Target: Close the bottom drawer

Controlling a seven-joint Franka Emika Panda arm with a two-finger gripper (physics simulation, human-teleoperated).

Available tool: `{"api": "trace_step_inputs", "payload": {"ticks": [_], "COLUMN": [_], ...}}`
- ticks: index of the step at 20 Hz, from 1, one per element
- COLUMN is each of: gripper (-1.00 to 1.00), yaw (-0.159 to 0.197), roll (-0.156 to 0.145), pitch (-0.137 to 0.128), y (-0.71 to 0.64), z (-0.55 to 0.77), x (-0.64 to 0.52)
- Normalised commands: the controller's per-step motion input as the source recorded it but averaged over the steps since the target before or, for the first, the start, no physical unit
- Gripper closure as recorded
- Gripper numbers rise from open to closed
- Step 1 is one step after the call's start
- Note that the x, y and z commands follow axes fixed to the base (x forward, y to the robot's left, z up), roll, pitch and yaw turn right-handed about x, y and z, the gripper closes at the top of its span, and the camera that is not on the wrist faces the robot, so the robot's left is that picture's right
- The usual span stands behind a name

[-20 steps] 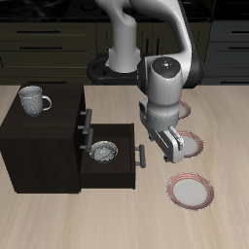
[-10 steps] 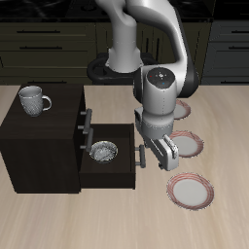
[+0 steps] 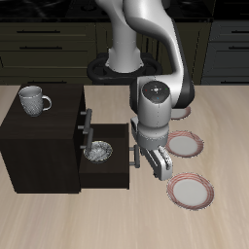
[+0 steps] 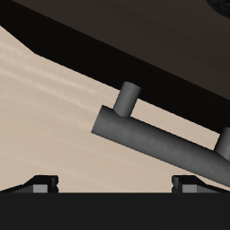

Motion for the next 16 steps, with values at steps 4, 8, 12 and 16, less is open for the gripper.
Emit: {"api": "trace_step_inputs", "payload": {"ticks": [4, 8, 12, 16], "gripper": [-1.0, -1.0, -1.0, -1.0], "yaw": [-0.016, -0.007, 0.004, -0.009], "roll": [-0.058, -0.051, -0.041, -0.052], "pitch": [-0.002, -0.029, -0.015, -0.007], "y": [-0.42, -0.44, -0.38, -0.4], "z": [-0.05, 0.14, 0.08, -0.03], "x": [0.09, 0.07, 0.09, 0.11]}}
